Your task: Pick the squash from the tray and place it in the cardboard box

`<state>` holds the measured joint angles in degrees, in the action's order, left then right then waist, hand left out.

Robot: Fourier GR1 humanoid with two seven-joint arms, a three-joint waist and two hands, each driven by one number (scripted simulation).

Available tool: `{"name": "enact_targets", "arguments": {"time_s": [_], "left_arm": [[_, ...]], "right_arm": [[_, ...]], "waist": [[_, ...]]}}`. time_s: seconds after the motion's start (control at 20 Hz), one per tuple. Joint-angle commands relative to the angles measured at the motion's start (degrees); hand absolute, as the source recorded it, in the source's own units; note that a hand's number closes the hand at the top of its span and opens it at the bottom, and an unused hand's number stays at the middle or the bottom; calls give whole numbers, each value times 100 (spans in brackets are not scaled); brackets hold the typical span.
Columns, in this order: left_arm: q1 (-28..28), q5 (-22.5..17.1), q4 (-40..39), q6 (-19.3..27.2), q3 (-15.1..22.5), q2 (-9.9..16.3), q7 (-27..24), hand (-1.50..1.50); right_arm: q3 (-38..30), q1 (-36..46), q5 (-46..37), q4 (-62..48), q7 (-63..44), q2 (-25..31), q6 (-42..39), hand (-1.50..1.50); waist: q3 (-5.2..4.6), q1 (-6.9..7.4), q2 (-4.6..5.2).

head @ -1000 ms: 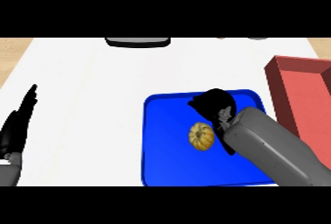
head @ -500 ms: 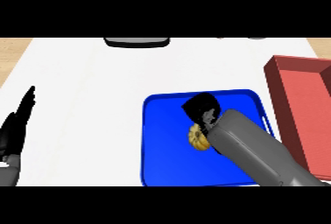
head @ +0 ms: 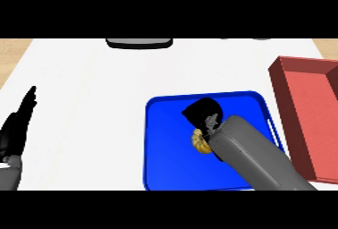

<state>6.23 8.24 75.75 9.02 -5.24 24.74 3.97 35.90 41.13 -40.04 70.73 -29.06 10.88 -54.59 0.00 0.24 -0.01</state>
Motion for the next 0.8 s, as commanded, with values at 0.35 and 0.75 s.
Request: {"name": "enact_targets", "arguments": {"time_s": [0.35, 0.75], "left_arm": [[-70, 138, 181, -205, -197, -78, 59, 0], [-294, 281, 149, -135, -162, -368, -160, 0]], "right_arm": [[-85, -494, -486, 292, -616, -953, -545, -150], [70, -717, -1038, 2, -549, -749, -476, -150]], "waist": [[-1, -4, -7], [-1, -1, -2]]}}
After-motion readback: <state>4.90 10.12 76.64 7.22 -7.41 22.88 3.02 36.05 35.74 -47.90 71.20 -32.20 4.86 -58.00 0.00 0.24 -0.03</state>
